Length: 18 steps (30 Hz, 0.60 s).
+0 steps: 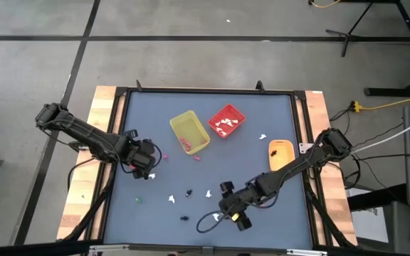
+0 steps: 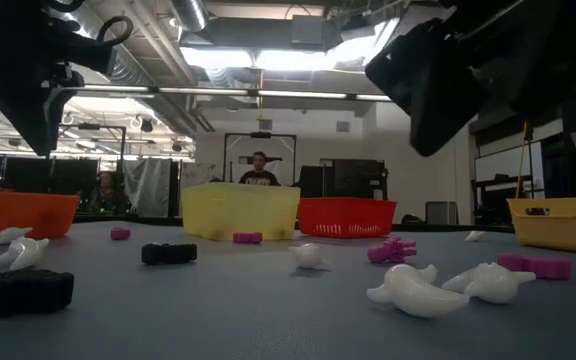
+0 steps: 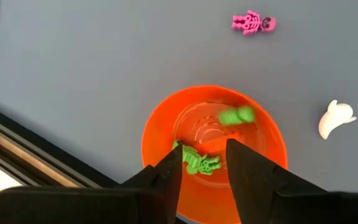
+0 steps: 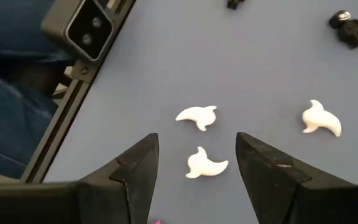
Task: Sort Halloween decoration
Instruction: Put the white ghost toy into the red bin
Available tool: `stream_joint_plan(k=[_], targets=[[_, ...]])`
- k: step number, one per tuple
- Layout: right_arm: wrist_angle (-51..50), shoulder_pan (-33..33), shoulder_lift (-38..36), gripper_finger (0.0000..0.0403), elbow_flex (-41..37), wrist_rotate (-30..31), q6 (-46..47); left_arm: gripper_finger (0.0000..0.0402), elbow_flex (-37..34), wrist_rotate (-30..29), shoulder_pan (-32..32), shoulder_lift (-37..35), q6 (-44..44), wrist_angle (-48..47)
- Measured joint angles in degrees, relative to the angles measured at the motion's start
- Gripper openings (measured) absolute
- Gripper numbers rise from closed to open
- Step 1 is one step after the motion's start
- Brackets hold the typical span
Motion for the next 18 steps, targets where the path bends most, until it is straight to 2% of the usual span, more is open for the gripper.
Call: stream_joint_plan(k=[5, 10, 18], targets=[[0.02, 0.87, 0.14, 0.0213, 0.00, -0.14, -2.81, 0.0108, 0.00, 0.02, 0.00, 0.00, -0.01, 0.03], [0.24, 3.23, 1.43, 0.0213, -0.02, -0.39, -10.49, 0.0108, 0.00, 0.00, 0.00, 0.00, -1.24, 1.35], [0.42, 5.31, 5.19, 0.0213, -0.04, 5.85, -18.81, 0.0109, 0.00, 0.00, 0.00, 0.00, -1.31, 2.60]])
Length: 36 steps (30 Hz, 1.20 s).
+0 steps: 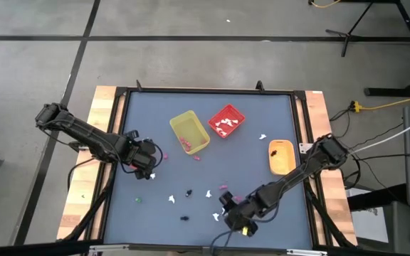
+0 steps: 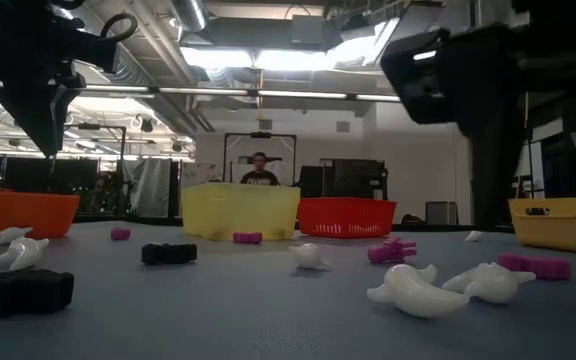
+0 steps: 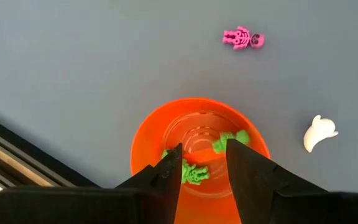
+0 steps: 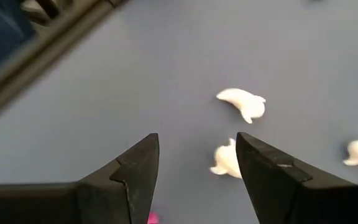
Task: Sort Halloween decoration
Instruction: Put the white ghost toy into the red bin
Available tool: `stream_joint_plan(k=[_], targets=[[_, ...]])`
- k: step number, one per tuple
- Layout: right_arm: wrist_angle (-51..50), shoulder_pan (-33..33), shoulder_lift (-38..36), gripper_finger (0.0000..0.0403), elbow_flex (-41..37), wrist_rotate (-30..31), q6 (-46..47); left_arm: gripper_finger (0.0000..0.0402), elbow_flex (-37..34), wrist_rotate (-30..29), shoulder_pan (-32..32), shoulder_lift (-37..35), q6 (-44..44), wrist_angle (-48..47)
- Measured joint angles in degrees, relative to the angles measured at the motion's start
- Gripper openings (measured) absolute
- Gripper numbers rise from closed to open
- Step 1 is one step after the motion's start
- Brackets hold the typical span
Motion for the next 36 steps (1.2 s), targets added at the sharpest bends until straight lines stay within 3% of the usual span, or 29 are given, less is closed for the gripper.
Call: stream_joint_plan(k=[4, 27, 36], targets=[[0.07, -0.16, 1.04, 0.0213, 0.00, 3.41, -0.08, 0.0109, 0.00, 0.01, 0.00, 0.00, 0.00, 0.02], [1.64, -0.53, 4.18, 0.0213, 0.13, 4.24, -1.50, 0.0109, -0.02, -0.02, -0.02, -0.02, 0.01, 0.48], [1.59, -1.63, 4.25, 0.0149, 0.11, 2.79, -1.45, 0.0109, -0.02, -0.02, -0.02, -0.02, 0.00, 0.50]])
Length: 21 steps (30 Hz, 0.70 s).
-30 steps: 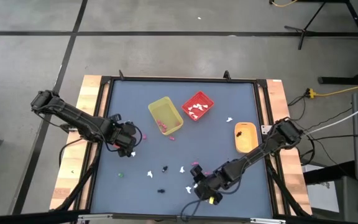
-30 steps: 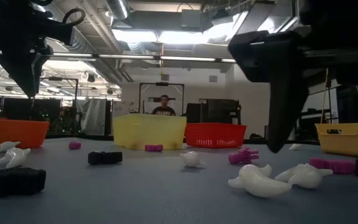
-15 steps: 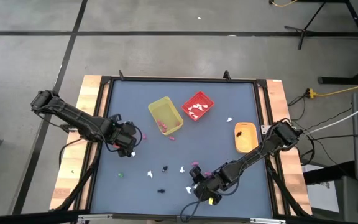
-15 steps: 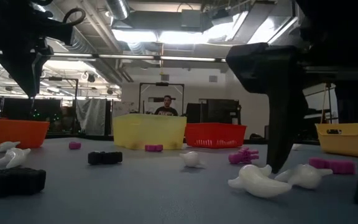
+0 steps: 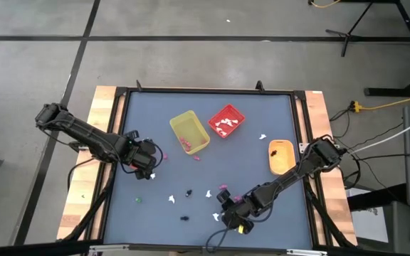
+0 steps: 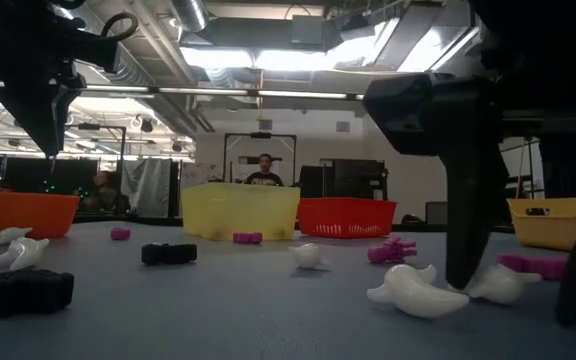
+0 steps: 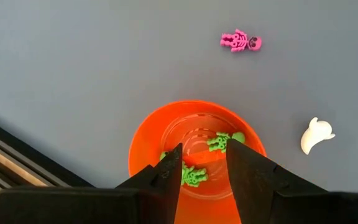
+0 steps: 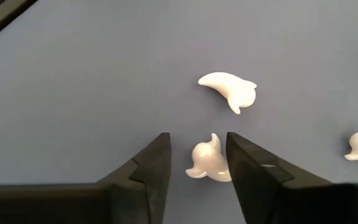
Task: Sort Halloween decoration
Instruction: Put the white ghost toy into the red bin
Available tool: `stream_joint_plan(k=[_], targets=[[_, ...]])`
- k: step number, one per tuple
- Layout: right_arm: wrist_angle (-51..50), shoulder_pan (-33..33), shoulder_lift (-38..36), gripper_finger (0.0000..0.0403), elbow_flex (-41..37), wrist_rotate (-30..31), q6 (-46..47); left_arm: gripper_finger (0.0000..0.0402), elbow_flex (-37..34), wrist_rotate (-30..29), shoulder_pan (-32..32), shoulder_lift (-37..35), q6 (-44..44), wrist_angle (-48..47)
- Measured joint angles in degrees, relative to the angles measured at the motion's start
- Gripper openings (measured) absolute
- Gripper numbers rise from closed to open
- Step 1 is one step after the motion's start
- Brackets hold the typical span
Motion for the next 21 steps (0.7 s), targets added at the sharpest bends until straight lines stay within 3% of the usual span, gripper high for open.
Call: stream_joint_plan(k=[9, 21], targets=[[0.10, -0.34, 0.07, 0.0106, -0.02, 0.15, -0.02, 0.0109, 0.00, 0.02, 0.02, 0.00, 0.00, 0.00], [0.57, -0.36, 0.07, 0.0082, -0.07, 0.53, -0.07, 0.0109, 0.00, 0.02, 0.01, 0.00, 0.00, 0.05]])
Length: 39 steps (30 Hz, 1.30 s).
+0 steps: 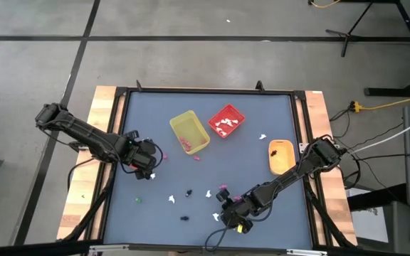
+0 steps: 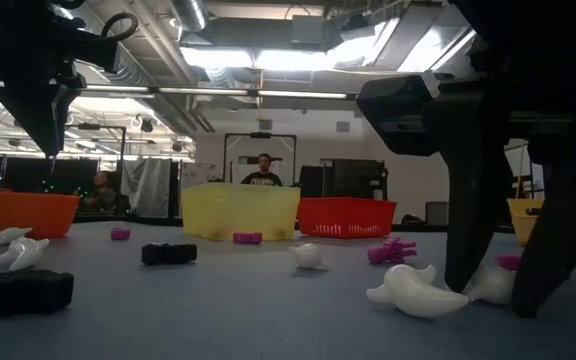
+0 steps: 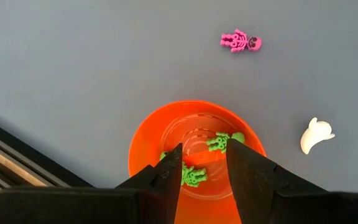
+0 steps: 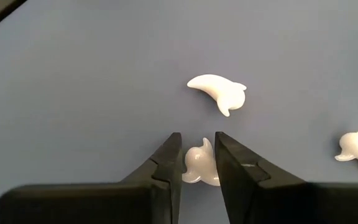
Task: Sort Halloween decoration
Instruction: Put the white ghost toy into the red bin
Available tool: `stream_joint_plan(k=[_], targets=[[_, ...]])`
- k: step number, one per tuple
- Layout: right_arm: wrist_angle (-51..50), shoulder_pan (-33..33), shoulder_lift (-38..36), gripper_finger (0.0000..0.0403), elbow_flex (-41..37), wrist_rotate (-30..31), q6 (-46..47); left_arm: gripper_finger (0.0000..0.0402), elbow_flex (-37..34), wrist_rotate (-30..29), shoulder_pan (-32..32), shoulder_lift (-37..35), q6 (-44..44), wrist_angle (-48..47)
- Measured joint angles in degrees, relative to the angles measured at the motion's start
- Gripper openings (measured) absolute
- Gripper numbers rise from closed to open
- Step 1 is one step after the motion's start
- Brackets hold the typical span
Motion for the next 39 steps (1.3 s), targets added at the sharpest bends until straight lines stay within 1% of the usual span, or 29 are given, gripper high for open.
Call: stream_joint_plan(k=[7, 14, 19, 23, 25, 28, 33, 36, 37, 39], targets=[[0.00, -0.02, -0.13, 0.0081, 0.01, -0.01, 0.00, 0.0109, 0.00, -0.01, 0.01, 0.00, 0.00, 0.02], [-1.99, -0.24, 0.04, 0.0080, 3.65, 1.34, -0.31, 0.0109, 0.00, 0.00, 0.00, 0.02, 0.00, 0.04], [-8.33, -0.19, 0.02, 0.0080, 7.48, 5.25, -3.00, 0.0109, 0.00, 0.00, 0.01, 0.02, 0.00, 0.06], [-12.79, -0.15, -0.07, 0.0080, 10.31, 8.34, -3.18, 0.0109, 0.00, 0.01, 0.01, 0.02, 0.01, 0.07], [-14.30, -0.15, -0.09, 0.0080, 11.00, 8.90, -3.17, 0.0109, 0.00, 0.00, 0.01, 0.02, 0.00, 0.07], [-14.97, -0.13, -0.09, 0.0080, 11.04, 8.55, -3.17, 0.0109, 0.00, 0.02, 0.01, 0.02, 0.01, 0.09], [-15.34, -0.09, -0.09, 0.0080, 11.06, 5.93, -3.04, 0.0108, 0.00, 0.00, 0.00, 0.02, 0.00, 0.09], [-15.32, -0.16, -0.10, 0.0080, 11.06, 5.93, -2.92, 0.0108, 0.00, 0.00, 0.00, 0.02, 0.00, 0.11], [-15.30, -0.38, -0.11, 0.0080, 11.06, 5.88, -2.22, 0.0108, 0.00, 0.00, 0.01, 0.02, 0.00, 0.11], [-15.26, -0.87, -0.05, 0.0080, 11.06, 5.80, 1.99, 0.0108, 0.00, 0.02, -0.01, 0.02, 0.00, 0.21]])
